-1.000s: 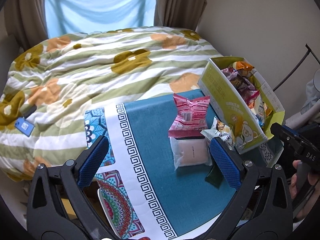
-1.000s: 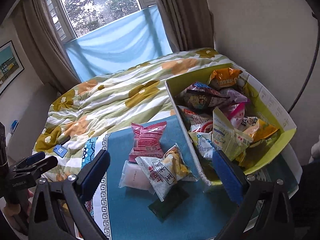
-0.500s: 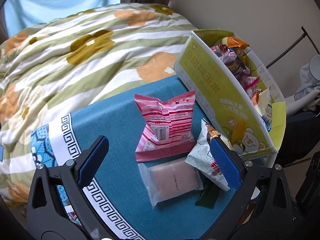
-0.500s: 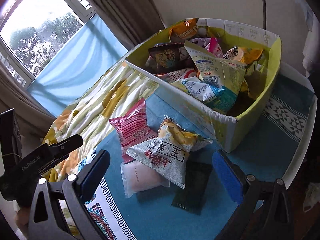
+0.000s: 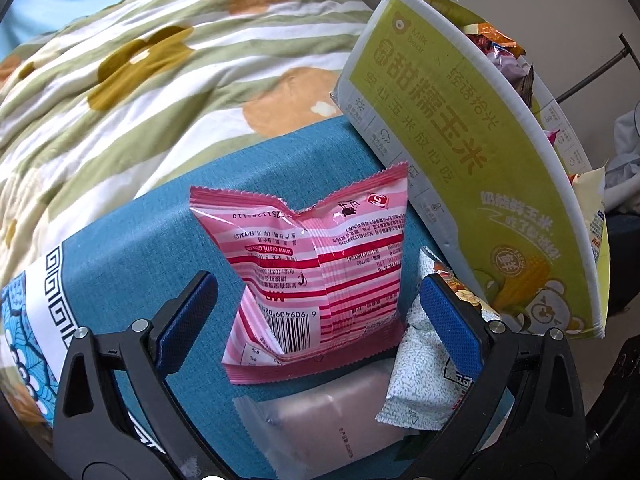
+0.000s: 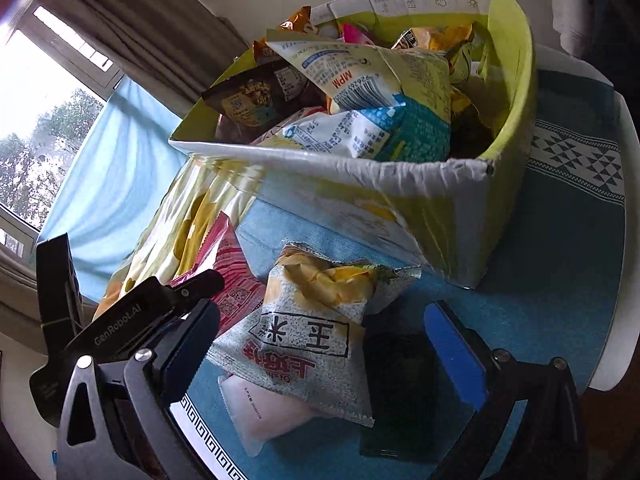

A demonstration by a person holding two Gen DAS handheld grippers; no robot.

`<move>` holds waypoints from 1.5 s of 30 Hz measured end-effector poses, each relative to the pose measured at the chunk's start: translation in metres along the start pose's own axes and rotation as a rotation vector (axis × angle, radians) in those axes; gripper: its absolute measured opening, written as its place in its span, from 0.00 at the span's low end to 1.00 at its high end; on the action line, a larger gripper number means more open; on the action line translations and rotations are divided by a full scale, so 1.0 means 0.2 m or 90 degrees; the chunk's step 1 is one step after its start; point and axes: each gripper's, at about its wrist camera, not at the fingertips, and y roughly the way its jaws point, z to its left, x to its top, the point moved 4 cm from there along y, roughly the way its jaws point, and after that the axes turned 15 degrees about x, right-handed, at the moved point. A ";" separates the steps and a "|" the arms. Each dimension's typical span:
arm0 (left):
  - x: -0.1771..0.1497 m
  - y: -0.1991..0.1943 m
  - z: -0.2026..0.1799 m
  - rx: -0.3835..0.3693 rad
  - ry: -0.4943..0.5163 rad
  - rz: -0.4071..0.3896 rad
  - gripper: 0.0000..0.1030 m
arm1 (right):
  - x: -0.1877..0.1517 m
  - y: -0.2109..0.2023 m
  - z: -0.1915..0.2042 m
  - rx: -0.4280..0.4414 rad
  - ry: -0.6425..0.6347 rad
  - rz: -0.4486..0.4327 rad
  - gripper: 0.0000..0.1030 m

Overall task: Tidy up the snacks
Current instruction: 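Grasp the pink striped bag with the left tool while the right tool grasps the white rice-cracker bag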

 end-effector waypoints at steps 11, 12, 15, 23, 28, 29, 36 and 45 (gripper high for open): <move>0.00 0.09 -0.01 -0.015 0.009 0.021 0.69 | -0.02 0.07 -0.04 0.003 0.045 0.011 0.99; 0.00 0.09 -0.01 -0.015 0.011 0.020 0.69 | -0.02 0.08 -0.05 0.003 0.047 0.012 0.99; 0.00 0.08 0.00 -0.014 0.012 0.017 0.66 | -0.01 0.10 -0.06 -0.001 0.058 0.018 0.99; -0.02 0.04 0.12 0.012 0.001 0.010 0.65 | 0.01 0.11 -0.12 -0.003 0.062 0.027 0.89; -0.07 0.01 0.15 0.017 -0.016 0.011 0.65 | 0.00 0.11 -0.12 -0.009 0.061 0.030 0.88; -0.08 0.00 0.16 0.019 -0.017 0.009 0.65 | 0.00 0.11 -0.13 -0.010 0.062 0.034 0.88; -0.13 -0.05 0.19 0.037 -0.022 -0.002 0.65 | -0.07 0.16 -0.09 0.002 0.054 0.052 0.82; -0.18 -0.20 0.26 0.074 -0.029 -0.044 0.65 | -0.08 0.14 0.04 0.044 -0.040 0.069 0.49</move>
